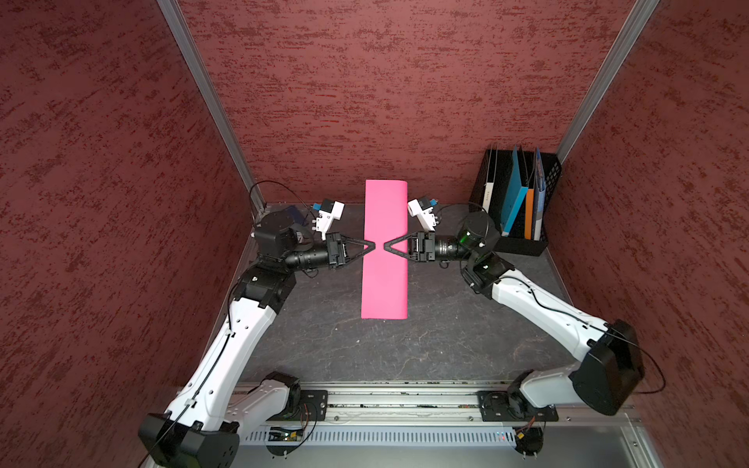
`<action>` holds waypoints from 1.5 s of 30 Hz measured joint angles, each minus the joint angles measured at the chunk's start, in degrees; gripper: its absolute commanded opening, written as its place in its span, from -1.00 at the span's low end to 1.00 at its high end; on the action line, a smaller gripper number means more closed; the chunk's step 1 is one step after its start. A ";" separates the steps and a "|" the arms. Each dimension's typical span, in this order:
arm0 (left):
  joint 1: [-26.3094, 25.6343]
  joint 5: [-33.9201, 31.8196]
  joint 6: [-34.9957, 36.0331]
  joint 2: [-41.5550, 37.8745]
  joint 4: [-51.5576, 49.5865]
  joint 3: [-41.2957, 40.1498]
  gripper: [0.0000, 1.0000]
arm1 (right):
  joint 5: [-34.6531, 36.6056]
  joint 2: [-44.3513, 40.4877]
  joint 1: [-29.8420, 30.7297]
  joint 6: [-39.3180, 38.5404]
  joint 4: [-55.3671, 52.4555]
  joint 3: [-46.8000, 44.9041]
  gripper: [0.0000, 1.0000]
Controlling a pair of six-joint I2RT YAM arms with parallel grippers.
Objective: Fold the rectangular paper in half along the long edge
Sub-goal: Fold the paper.
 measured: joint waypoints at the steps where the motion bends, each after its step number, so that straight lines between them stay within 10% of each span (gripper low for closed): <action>1: 0.00 0.00 0.04 -0.02 0.00 0.00 -1.00 | -0.09 -0.11 0.00 -0.04 -0.20 0.04 -0.45; 45: -0.33 -0.02 -0.04 -0.13 1.14 0.00 -0.87 | -1.05 -0.96 -0.24 -0.92 -2.73 0.81 -1.00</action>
